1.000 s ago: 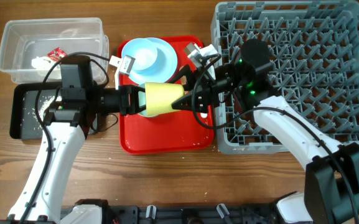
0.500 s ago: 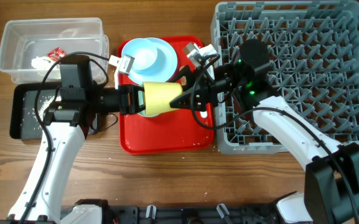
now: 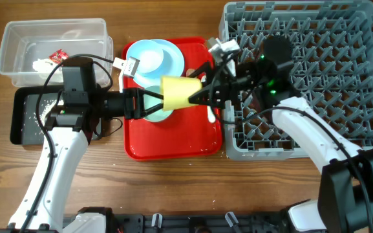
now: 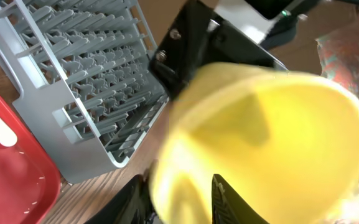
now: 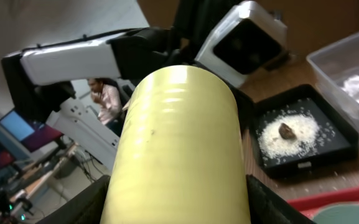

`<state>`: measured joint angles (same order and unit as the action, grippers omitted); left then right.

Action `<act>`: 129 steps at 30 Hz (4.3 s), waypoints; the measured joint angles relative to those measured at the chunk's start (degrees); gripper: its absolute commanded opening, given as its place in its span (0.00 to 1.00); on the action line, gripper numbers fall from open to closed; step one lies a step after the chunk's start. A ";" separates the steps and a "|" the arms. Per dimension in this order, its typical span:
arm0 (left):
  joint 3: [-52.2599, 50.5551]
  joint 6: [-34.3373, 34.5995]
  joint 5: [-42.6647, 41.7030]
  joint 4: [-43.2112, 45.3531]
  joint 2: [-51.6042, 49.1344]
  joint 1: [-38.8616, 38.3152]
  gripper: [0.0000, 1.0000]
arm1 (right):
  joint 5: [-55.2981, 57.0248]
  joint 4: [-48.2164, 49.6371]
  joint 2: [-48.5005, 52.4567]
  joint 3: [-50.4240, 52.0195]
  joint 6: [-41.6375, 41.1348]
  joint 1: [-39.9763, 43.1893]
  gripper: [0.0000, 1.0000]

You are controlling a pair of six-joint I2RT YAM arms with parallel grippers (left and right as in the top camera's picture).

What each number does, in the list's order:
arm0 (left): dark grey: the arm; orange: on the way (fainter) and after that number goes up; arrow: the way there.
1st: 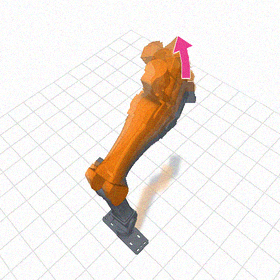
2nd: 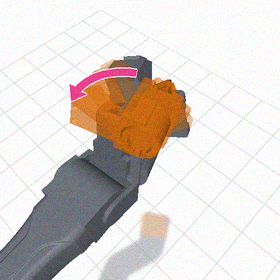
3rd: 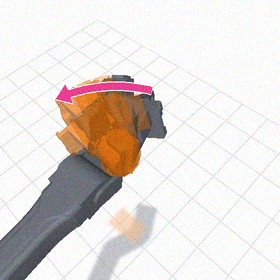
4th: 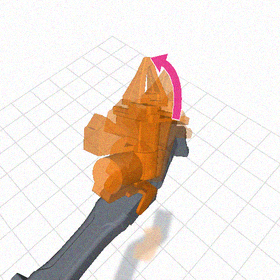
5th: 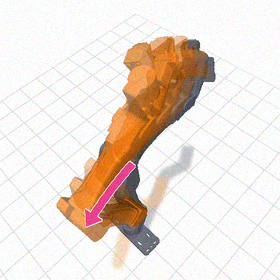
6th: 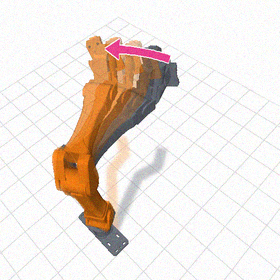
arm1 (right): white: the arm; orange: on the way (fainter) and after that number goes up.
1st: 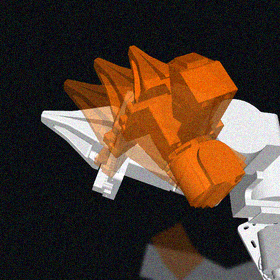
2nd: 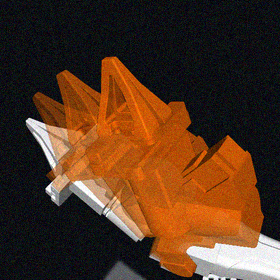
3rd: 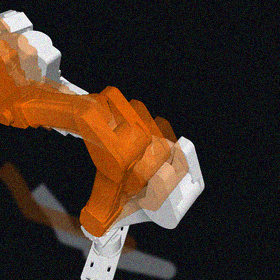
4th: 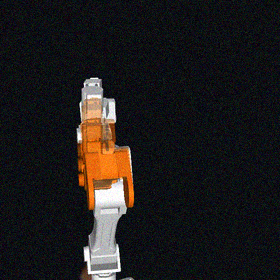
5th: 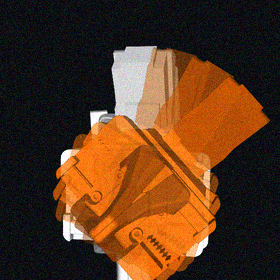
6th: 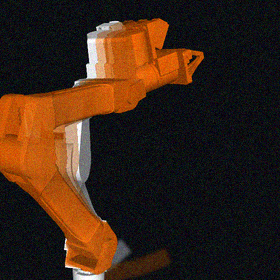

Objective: Sort waste into correct bins and load items into the dishwasher rack

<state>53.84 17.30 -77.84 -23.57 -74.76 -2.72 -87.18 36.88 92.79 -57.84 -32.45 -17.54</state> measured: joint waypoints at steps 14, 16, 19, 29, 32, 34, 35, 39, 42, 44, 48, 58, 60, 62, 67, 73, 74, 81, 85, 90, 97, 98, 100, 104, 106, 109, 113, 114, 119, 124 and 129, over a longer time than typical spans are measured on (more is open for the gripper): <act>0.00 0.00 5.55 0.00 -0.20 0.04 0.34 | 9.44 -24.74 0.02 -0.07 15.04 3.93 0.46; 0.00 0.00 6.56 0.00 -0.20 0.04 0.34 | 10.34 -24.85 0.02 -0.07 15.50 3.93 0.41; 0.00 -0.02 8.90 -1.05 -0.20 0.04 0.34 | 12.46 -25.38 0.02 -0.07 14.99 3.93 0.41; 0.00 0.00 43.06 -11.82 -0.26 0.00 0.34 | 47.56 -66.01 -12.37 -3.54 18.73 3.93 0.41; 0.00 -0.02 50.93 -12.50 -0.26 0.00 0.34 | 57.75 -77.64 -16.85 -9.94 19.37 3.93 0.41; 0.00 -0.02 54.29 -12.72 -0.26 0.00 0.34 | 63.63 -85.50 -18.14 -14.27 19.54 3.93 0.41; 0.00 -0.02 55.43 -12.79 -0.26 0.00 0.33 | 65.68 -88.96 -18.21 -15.50 19.56 3.93 0.41; 0.00 -0.02 57.81 -13.64 -0.26 0.00 0.32 | 71.73 -100.37 -18.01 -16.20 19.08 3.93 0.41; 0.00 -0.02 59.30 -14.40 -0.26 0.00 0.33 | 75.01 -107.54 -16.76 -16.22 18.86 3.93 0.41; 0.00 -0.02 59.74 -14.45 -0.26 0.00 0.33 | 76.43 -110.40 -14.97 -16.24 18.84 3.93 0.41; 0.00 -0.02 60.04 -14.45 -0.26 0.00 0.35 | 78.27 -111.93 -11.21 -16.24 18.86 3.93 0.41; 0.00 -0.02 60.08 -15.06 -0.26 0.00 0.36 | 79.93 -114.01 -2.78 -16.24 18.88 3.93 0.59; 0.00 -0.02 60.08 -15.06 -0.26 0.00 0.36 | 80.00 -113.83 -2.36 -16.24 18.88 3.93 0.73; 0.00 -0.02 60.08 -15.08 -0.26 0.00 0.37 | 80.17 -113.44 -2.32 -16.24 18.93 3.93 0.93; 0.00 -0.02 60.08 -15.06 -0.26 0.00 0.38 | 80.21 -112.28 -2.29 -16.48 18.45 3.93 0.99; 0.00 -0.02 60.24 -15.04 -0.26 0.00 0.47 | 79.76 -111.14 -2.03 -29.27 18.12 3.93 0.93; 0.00 -0.02 60.26 -15.02 -0.26 0.00 0.48 | 78.79 -108.87 -2.03 -31.61 18.18 3.91 0.92; 0.00 -0.02 60.22 -13.11 -0.26 0.55 0.50 | 72.67 -89.64 0.81 -33.18 16.94 -4.96 0.90; 0.48 -0.02 59.76 -13.07 -0.26 2.08 0.48 | 71.54 -85.59 6.99 -33.18 15.61 -10.12 0.89; 1.64 -0.02 58.25 -12.07 -0.26 1.86 0.55 | 71.49 -82.42 11.04 -33.16 14.29 -10.54 0.84; 1.64 0.04 59.63 -11.17 -0.26 1.73 1.00 | 71.25 -80.19 16.44 -33.18 10.99 -14.10 0.68; 1.66 -0.24 59.71 -11.39 -0.26 1.73 1.00 | 70.97 -79.56 18.38 -33.18 9.99 -14.99 0.64; 1.68 -0.04 59.91 -12.79 -0.26 1.73 1.00 | 70.01 -78.23 23.15 -33.18 8.04 -16.63 0.54; 1.68 -0.04 60.02 -13.97 -0.26 1.73 1.00 | 67.38 -76.72 29.03 -33.16 4.26 -17.62 0.34; 1.68 -0.04 60.02 -13.99 -0.26 1.73 1.00 | 66.51 -76.61 30.10 -33.16 2.71 -17.51 0.18; 1.68 -0.04 60.02 -13.99 -0.26 1.73 1.00 | 66.03 -76.15 30.18 -33.16 1.27 -17.51 0.05; 1.68 -0.04 60.02 -13.99 -0.26 1.73 1.00 | 65.75 -76.30 30.21 -33.16 0.74 -17.51 0.04; 1.68 -0.04 60.02 -13.99 -0.26 1.73 1.00 | 65.75 -76.41 30.21 -33.16 0.79 -17.44 0.04; 1.68 -0.04 60.02 -13.99 -0.26 1.73 1.00 | 67.32 -79.82 26.21 -33.05 2.32 -15.45 0.04; 1.68 -0.04 60.02 -13.99 -0.26 1.73 1.00 | 83.23 -83.89 6.10 -33.07 4.66 -8.85 0.04; 1.68 -0.04 60.02 -14.01 -0.26 1.73 1.00 | 120.28 -87.19 -5.11 -33.83 5.29 -7.17 0.04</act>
<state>55.53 17.26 -17.82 -37.58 -75.02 -0.99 33.10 -50.30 87.68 -91.68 -27.16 -24.71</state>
